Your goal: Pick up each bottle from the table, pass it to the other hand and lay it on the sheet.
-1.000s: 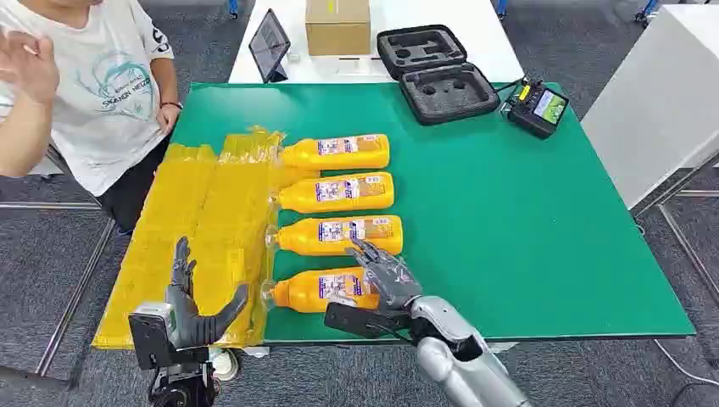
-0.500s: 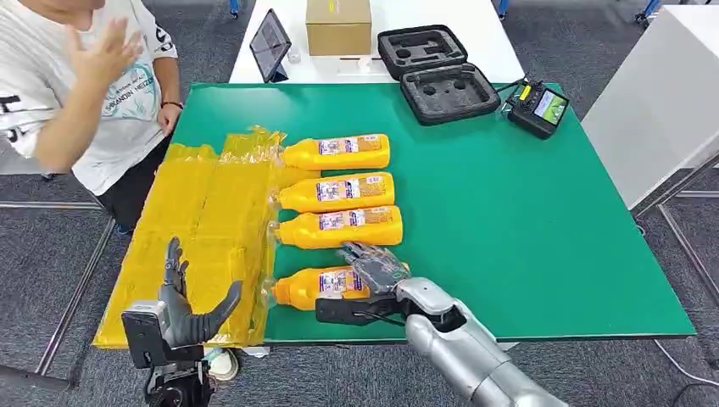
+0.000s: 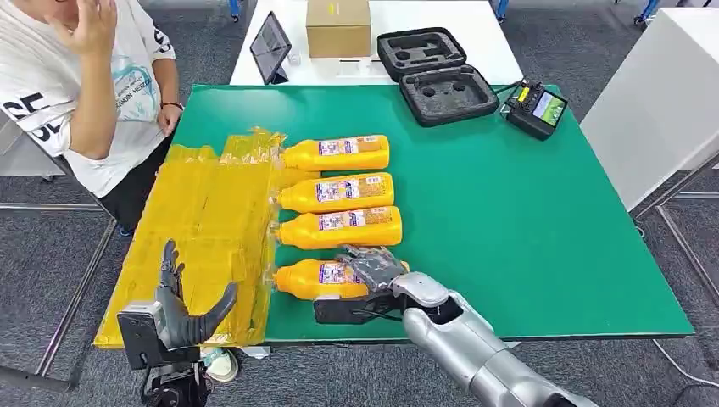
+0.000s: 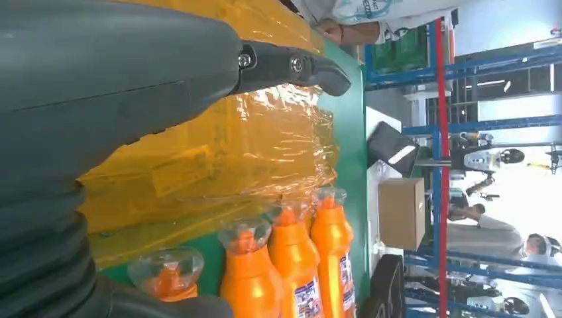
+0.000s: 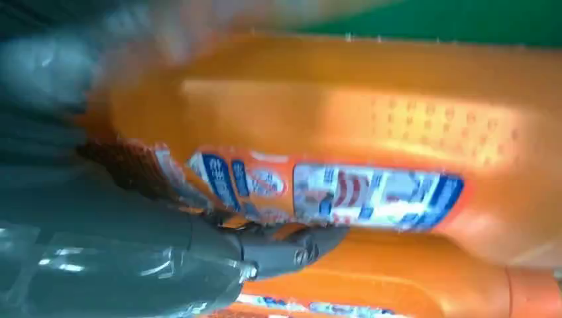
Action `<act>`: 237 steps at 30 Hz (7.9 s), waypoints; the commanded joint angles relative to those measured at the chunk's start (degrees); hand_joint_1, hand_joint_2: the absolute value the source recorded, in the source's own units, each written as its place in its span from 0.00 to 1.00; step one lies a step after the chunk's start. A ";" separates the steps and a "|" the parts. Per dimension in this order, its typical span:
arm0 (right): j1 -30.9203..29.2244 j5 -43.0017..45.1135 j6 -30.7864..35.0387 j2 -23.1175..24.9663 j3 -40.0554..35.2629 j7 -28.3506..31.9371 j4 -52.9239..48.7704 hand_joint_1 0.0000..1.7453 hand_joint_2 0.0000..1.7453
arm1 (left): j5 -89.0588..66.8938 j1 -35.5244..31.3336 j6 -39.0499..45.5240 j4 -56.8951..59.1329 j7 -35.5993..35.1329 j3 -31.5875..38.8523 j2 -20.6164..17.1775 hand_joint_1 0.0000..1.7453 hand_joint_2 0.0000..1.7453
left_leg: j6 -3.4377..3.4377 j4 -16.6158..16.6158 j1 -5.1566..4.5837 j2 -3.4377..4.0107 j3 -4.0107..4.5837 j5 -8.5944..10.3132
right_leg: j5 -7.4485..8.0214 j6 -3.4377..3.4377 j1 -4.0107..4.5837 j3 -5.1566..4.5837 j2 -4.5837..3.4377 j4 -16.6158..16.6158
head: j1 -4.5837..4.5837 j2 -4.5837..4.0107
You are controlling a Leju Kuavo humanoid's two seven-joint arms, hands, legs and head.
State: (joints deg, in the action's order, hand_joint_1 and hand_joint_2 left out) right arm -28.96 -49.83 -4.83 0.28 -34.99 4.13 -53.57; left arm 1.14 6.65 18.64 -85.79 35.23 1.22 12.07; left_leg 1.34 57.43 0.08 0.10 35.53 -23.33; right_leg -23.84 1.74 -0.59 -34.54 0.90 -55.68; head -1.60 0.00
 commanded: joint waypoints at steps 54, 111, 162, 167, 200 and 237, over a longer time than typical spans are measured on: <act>14.08 36.62 23.41 10.30 17.29 35.22 -5.07 1.00 1.00 | 8.67 1.26 -14.36 -6.17 -1.85 -16.95 -3.78 0.00 1.00 | -0.14 -0.04 0.09 -0.01 -0.32 -0.26 | -0.27 0.01 0.07 0.37 -0.07 0.09 | 0.09 0.00; 5.02 29.73 26.19 16.05 6.78 35.36 17.09 1.00 1.00 | 10.55 -10.64 -8.32 6.94 -1.90 -18.60 -4.14 1.00 1.00 | -0.10 -0.01 0.05 -0.10 -0.06 -0.12 | -0.21 0.06 0.03 0.12 0.07 0.00 | 0.11 0.00; 15.12 32.15 35.96 8.28 -2.83 35.87 -27.56 0.00 0.00 | -1.97 -23.03 9.16 -3.09 3.45 4.89 -7.59 1.00 1.00 | -0.14 0.02 0.12 0.00 -0.03 -0.09 | -0.11 -0.12 0.11 0.02 -0.07 -0.03 | 0.11 0.00; 14.84 38.38 39.04 7.03 -4.22 35.87 -32.48 0.00 1.00 | -18.00 -30.36 10.38 8.73 -4.25 1.21 -15.29 1.00 1.00 | -0.14 0.04 0.10 -0.08 0.04 -0.03 | -0.11 -0.12 0.09 -0.06 0.01 -0.09 | 0.09 0.00; 14.23 35.85 22.38 10.81 -1.27 35.87 -22.31 0.00 1.00 | -56.73 -52.34 -4.09 59.41 -15.69 -24.47 -18.31 1.00 1.00 | -0.23 -0.03 0.12 0.10 -0.02 0.11 | 0.07 -0.26 0.19 -0.03 -0.12 -0.01 | 0.11 0.00; 13.04 35.41 20.59 11.69 -0.92 35.87 -18.76 0.00 1.00 | -55.23 -51.73 -20.91 66.86 -15.40 -21.57 -19.60 0.00 1.00 | -0.26 -0.07 0.11 0.25 -0.25 0.03 | 0.05 -0.28 0.18 0.16 -0.32 0.00 | 0.11 0.00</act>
State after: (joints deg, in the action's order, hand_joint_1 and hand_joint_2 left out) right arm -14.36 -14.43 16.07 11.76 -37.55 40.04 -76.15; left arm -57.07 -44.61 1.46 -23.78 17.22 -21.14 -8.00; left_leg 1.16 57.43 0.16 0.25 35.69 -23.14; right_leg -23.69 1.52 -0.43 -34.76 0.77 -55.76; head -1.48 0.00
